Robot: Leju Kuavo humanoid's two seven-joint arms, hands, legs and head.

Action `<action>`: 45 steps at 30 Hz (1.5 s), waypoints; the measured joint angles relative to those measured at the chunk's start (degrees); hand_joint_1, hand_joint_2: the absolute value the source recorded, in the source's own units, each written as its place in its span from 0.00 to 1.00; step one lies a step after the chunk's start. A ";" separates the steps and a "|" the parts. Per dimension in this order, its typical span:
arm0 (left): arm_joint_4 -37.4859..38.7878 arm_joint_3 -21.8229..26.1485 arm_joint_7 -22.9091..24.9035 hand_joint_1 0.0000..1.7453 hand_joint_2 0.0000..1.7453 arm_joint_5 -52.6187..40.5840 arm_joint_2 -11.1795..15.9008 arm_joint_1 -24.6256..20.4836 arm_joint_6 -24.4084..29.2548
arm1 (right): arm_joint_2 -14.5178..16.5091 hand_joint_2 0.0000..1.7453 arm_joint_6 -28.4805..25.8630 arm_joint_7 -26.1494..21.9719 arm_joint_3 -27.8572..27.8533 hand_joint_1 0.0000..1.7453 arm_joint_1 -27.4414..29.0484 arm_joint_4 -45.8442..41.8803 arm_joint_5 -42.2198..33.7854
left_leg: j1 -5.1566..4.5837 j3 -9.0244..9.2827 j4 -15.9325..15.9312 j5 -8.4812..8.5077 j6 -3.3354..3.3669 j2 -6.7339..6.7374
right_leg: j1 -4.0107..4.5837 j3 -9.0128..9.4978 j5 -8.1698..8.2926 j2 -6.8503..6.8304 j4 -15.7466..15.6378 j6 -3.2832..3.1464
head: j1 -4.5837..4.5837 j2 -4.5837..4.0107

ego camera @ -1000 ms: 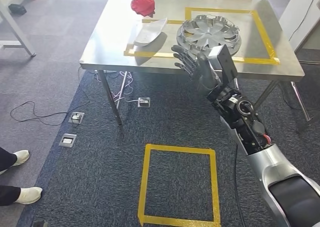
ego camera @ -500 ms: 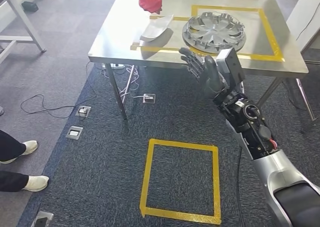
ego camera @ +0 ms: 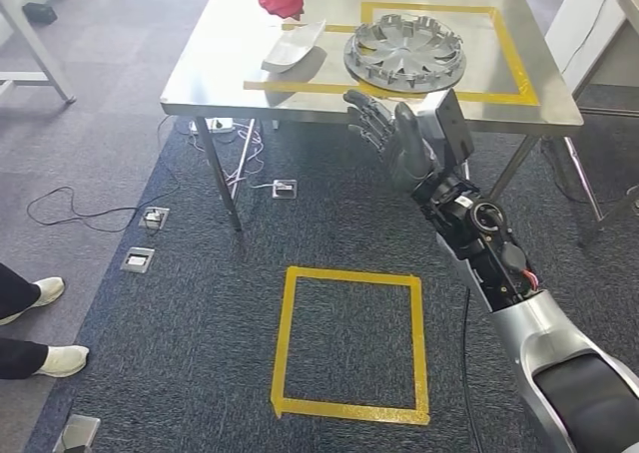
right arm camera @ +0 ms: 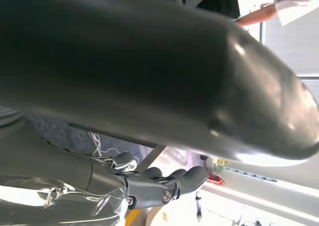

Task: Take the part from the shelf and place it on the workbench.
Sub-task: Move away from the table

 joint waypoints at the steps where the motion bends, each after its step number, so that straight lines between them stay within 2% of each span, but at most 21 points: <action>1: 0.00 0.00 -0.06 0.00 0.00 -0.08 -0.03 -0.02 0.00 | -0.01 0.00 -0.12 0.13 -0.16 0.00 0.30 -0.24 -0.04 | 0.10 -0.17 -0.19 0.32 0.39 0.08 | -0.04 -0.28 -0.37 0.04 0.36 0.28 | 0.00 0.00; 3: 0.00 0.00 -0.11 0.00 0.00 -0.17 -0.07 -0.05 0.00 | -0.03 0.00 -0.21 0.38 -0.56 0.00 0.72 -0.59 -0.19 | 0.34 -0.75 -0.51 1.10 1.24 0.29 | -0.11 -1.73 -3.62 0.12 4.00 0.73 | 0.37 0.00; 5: 0.00 0.00 -0.13 0.00 0.00 -0.20 -0.08 -0.07 0.00 | -0.04 0.00 -0.29 0.60 -0.92 0.00 1.01 -0.65 -0.41 | 0.23 -1.56 -0.46 1.77 1.64 0.40 | -0.24 -4.09 -8.84 0.14 11.75 1.03 | 0.92 0.00; 7: 0.00 0.00 -0.14 0.00 0.00 -0.28 -0.16 -0.07 0.00 | -0.04 0.00 -0.38 0.88 -1.14 0.00 1.61 -0.85 -0.69 | 0.15 -2.43 -0.35 2.41 1.69 0.44 | -0.27 -4.72 -10.76 0.13 16.76 1.22 | 1.24 0.00; 9: 0.00 0.00 -0.13 0.00 0.00 -0.43 -0.26 -0.07 0.00 | -0.04 0.00 -0.21 1.12 -1.33 0.00 2.13 -1.35 -1.20 | 0.14 -3.26 -0.08 2.91 1.49 0.43 | -0.29 -1.30 -8.27 0.12 13.11 1.19 | 1.63 0.00; 11: 0.00 0.00 -0.11 0.00 0.00 -0.53 -0.31 -0.14 0.00 | -0.04 0.00 0.12 1.18 -1.65 0.00 2.28 -2.02 -1.79 | 0.09 -3.95 0.33 3.29 1.10 0.44 | -0.20 3.80 -6.11 0.16 4.94 0.89 | 2.12 0.00; 13: 0.00 0.00 -0.10 0.00 0.00 -0.60 -0.32 -0.24 0.00 | -0.04 0.00 0.19 1.18 -2.04 0.00 2.46 -2.66 -2.11 | 0.01 -4.47 0.56 3.85 0.46 0.43 | 0.07 6.12 -5.92 0.29 0.48 0.50 | 2.29 0.00; 16: 0.00 0.00 -0.08 0.00 0.00 -0.69 -0.26 -0.22 0.00 | -0.06 0.00 0.03 1.24 -2.29 0.00 2.93 -3.18 -2.42 | -0.02 -5.14 1.03 3.96 -0.55 0.39 | -0.01 5.73 -5.22 0.25 -0.22 -0.58 | 2.09 0.00; 18: 0.00 0.00 -0.07 0.00 0.00 -0.70 -0.19 -0.28 0.00 | -0.06 0.00 -0.21 1.31 -2.36 0.00 3.08 -3.56 -2.50 | 0.09 -6.93 4.96 0.63 -1.14 0.37 | -0.28 4.94 -4.31 0.09 -0.49 -1.59 | 1.44 0.00; 20: 0.00 0.00 -0.07 0.00 0.00 -0.73 -0.23 -0.28 0.00 | -0.06 0.00 -1.06 1.43 -2.50 0.00 3.35 -3.82 -1.89 | 0.25 -9.88 12.89 -4.27 -1.64 0.36 | -0.16 3.83 -3.50 0.03 -0.44 -2.07 | 0.57 0.00; 22: 0.00 0.00 -0.14 0.00 0.00 -0.82 -0.32 -0.19 0.00 | -0.06 0.00 -2.05 1.47 -2.63 0.00 4.00 -3.92 -0.88 | 0.29 -11.07 17.90 -5.84 -1.88 0.37 | -0.07 2.77 -2.79 0.03 -0.40 -2.11 | 0.10 0.00; 24: 0.00 0.00 -0.43 0.00 0.00 -0.88 -0.38 -0.16 0.00 | -0.06 0.00 -2.01 1.52 -2.72 0.00 4.75 -4.17 -1.05 | 0.30 -7.81 14.04 -3.22 -1.74 0.37 | -0.05 1.93 -2.21 0.07 -0.33 -1.97 | -0.08 0.00; 26: 0.00 0.00 -0.98 0.00 0.00 -0.84 -0.33 -0.17 0.05 | -0.06 0.00 -1.15 1.61 -2.79 0.00 5.20 -4.66 -2.18 | 0.19 -2.19 5.36 -0.77 -1.28 0.35 | 0.04 1.37 -1.79 0.09 -0.19 -1.65 | -0.22 0.00; 28: 0.00 0.00 -1.58 0.00 0.00 -0.70 -0.26 -0.11 0.22 | -0.06 0.00 -0.43 1.61 -2.87 0.00 5.39 -5.13 -2.88 | -0.05 0.62 0.37 -0.45 -0.76 0.31 | 0.19 1.04 -1.34 0.09 -0.05 -1.09 | -0.22 0.00; 30: 0.00 0.00 -2.03 0.00 0.00 -0.51 -0.25 0.13 0.34 | -0.06 0.00 -0.11 1.61 -2.92 0.00 5.55 -5.39 -3.04 | -0.07 0.63 -0.47 -0.32 -0.07 0.30 | 0.22 0.79 -0.98 0.06 0.04 -0.44 | -0.07 0.00; 32: 0.00 0.00 -2.28 0.00 0.00 -0.33 -0.26 0.40 0.35 | -0.06 0.00 0.06 1.61 -2.96 0.00 5.68 -5.57 -3.04 | 0.15 0.34 -0.75 0.22 0.83 0.34 | 0.14 -0.19 -2.64 0.09 2.13 0.12 | 0.17 0.00; 35: 0.00 0.00 -2.46 0.00 0.00 -0.15 -0.23 0.73 0.34 | -0.06 0.00 0.32 1.61 -2.99 0.00 5.97 -5.70 -3.04 | 0.16 -0.45 -0.82 0.95 1.64 0.35 | -0.07 -4.45 -9.07 0.14 13.20 0.75 | 0.89 0.00; 37: 0.00 0.00 -2.49 0.00 0.00 -0.14 -0.26 0.95 0.32 | -0.06 0.00 0.39 1.62 -2.98 0.00 6.30 -5.70 -3.04 | 0.10 -0.91 -0.72 1.26 1.64 0.13 | -0.21 -5.70 -10.58 0.14 17.78 1.00 | 1.18 0.00; 38: 0.00 0.00 -2.48 0.00 0.00 -0.14 -0.28 1.05 0.32 | -0.06 0.00 0.41 1.62 -2.98 0.00 6.38 -5.70 -3.04 | 0.09 -1.02 -0.64 1.36 1.58 -0.02 | -0.26 -4.65 -9.61 0.14 16.61 1.00 | 1.36 0.00; 42: 0.00 0.00 -2.51 0.00 0.00 -0.11 -0.37 1.07 0.31 | -0.06 0.00 0.45 1.59 -3.00 0.00 6.14 -5.85 -3.04 | -0.09 -1.52 -0.10 1.56 0.91 -0.54 | -0.20 3.28 -3.96 0.91 1.92 0.32 | 2.08 0.00; 45: 0.00 0.00 -2.58 0.00 0.00 -0.05 -0.35 1.18 0.31 | -0.05 0.00 0.71 1.45 -2.98 0.00 6.08 -5.87 -3.04 | -0.21 -2.37 0.08 2.00 -0.06 -0.87 | -0.15 3.51 -3.84 0.76 0.27 -0.43 | 1.93 0.00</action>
